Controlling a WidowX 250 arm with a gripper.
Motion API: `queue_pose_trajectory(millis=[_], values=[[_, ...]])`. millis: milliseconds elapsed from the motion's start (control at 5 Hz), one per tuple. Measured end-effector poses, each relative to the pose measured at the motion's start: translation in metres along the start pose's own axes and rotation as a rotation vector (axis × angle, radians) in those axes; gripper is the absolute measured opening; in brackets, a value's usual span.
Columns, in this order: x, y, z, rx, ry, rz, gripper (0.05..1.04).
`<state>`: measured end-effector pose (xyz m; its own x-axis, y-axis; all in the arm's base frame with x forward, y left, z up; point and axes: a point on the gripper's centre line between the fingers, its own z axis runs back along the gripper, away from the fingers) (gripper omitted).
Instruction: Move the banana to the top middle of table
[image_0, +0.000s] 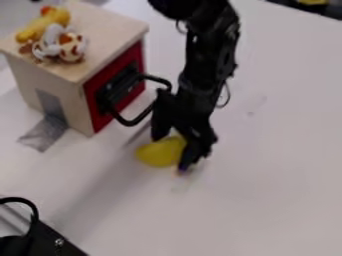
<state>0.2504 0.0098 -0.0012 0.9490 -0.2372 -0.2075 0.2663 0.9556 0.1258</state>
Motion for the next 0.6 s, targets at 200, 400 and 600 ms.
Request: queue_pose_trajectory(millis=[200, 400, 600], values=[[-0.002, 0.002, -0.004, -0.007, 0.009, 0.01, 0.951], [-0.003, -0.004, -0.003, -0.015, -0.014, -0.019, 0.678], [0.0, -0.008, 0.019, -0.017, -0.065, -0.029, 0.551]])
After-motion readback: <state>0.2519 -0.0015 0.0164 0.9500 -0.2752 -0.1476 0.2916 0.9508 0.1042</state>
